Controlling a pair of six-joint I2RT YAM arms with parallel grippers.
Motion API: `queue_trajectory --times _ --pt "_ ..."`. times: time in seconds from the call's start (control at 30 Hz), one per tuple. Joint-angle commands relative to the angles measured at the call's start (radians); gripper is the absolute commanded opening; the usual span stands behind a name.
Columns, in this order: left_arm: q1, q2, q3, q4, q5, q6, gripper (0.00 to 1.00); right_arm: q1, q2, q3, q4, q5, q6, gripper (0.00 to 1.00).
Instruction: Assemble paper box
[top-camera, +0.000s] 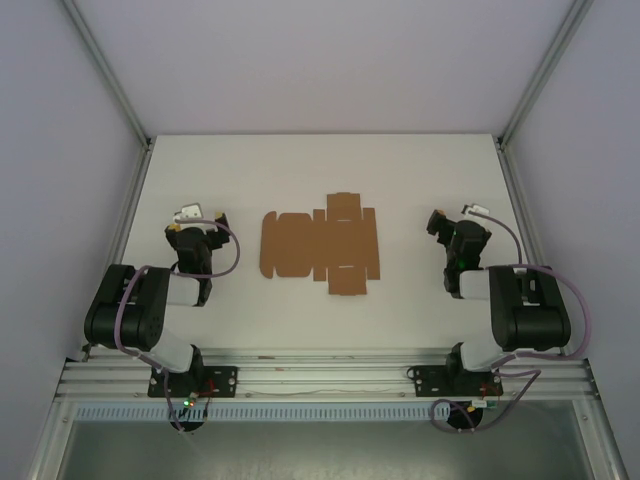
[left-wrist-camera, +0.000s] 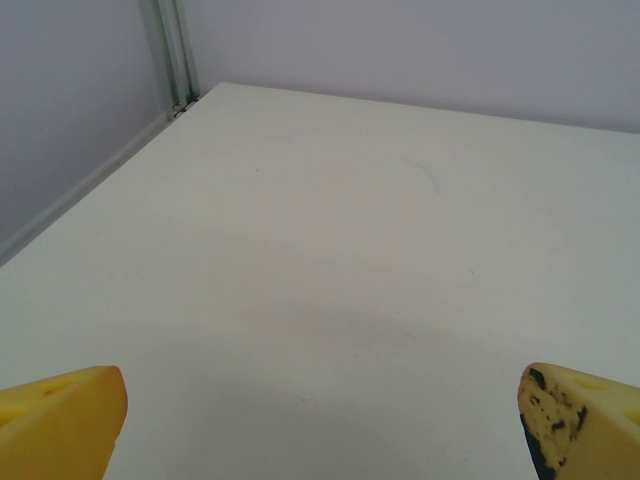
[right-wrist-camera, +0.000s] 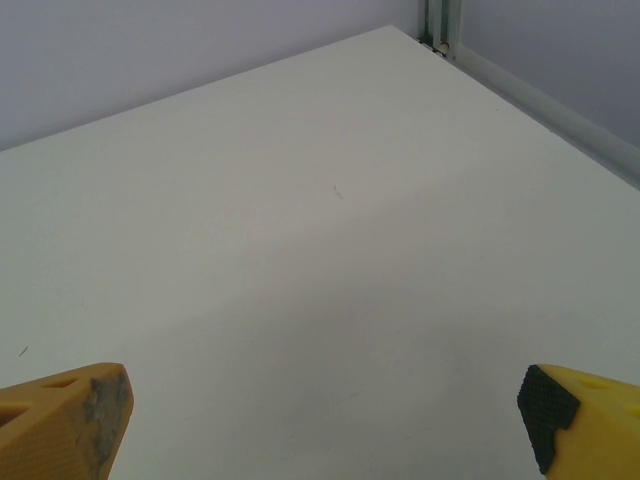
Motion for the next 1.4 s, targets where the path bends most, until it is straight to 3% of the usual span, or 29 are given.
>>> queue_trajectory --times 0.0,0.07,0.13,0.23,0.37,0.47,0.63,0.73,0.83,1.13,1.37 --pt "0.01 -0.032 -0.009 -0.001 0.019 0.026 1.0 -0.006 -0.022 -0.005 -0.011 0.005 0.004 1.0" --pt "0.004 -0.105 0.044 -0.17 0.024 0.03 1.0 -0.005 -0.054 0.035 -0.099 -0.04 -0.018 1.0" --pt "0.002 -0.19 0.104 -0.364 0.014 0.004 1.0 0.004 -0.124 0.116 -0.299 -0.033 -0.023 1.0" --pt "-0.001 -0.292 0.15 -0.529 0.067 -0.093 1.0 0.024 -0.215 0.213 -0.523 -0.026 0.032 0.98" --pt "-0.046 -0.353 0.274 -0.833 0.16 -0.257 1.0 0.099 -0.279 0.33 -0.787 0.0 0.243 0.91" --pt "-0.119 -0.368 0.327 -0.975 0.251 -0.32 1.0 0.199 -0.278 0.41 -0.988 -0.039 0.376 0.81" --pt "-0.206 -0.316 0.368 -1.051 0.377 -0.41 1.0 0.381 -0.19 0.449 -1.006 -0.181 0.455 0.63" --pt "-0.217 -0.246 0.394 -1.095 0.405 -0.436 0.99 0.418 -0.056 0.509 -1.031 -0.287 0.483 0.48" --pt "-0.221 -0.172 0.424 -1.139 0.412 -0.427 1.0 0.428 0.077 0.559 -1.032 -0.345 0.486 0.39" --pt "-0.221 -0.029 0.489 -1.141 0.498 -0.383 1.0 0.424 0.31 0.624 -1.075 -0.288 0.494 0.3" --pt "-0.218 0.081 0.519 -1.113 0.554 -0.377 1.0 0.418 0.372 0.583 -1.096 -0.253 0.503 0.28"
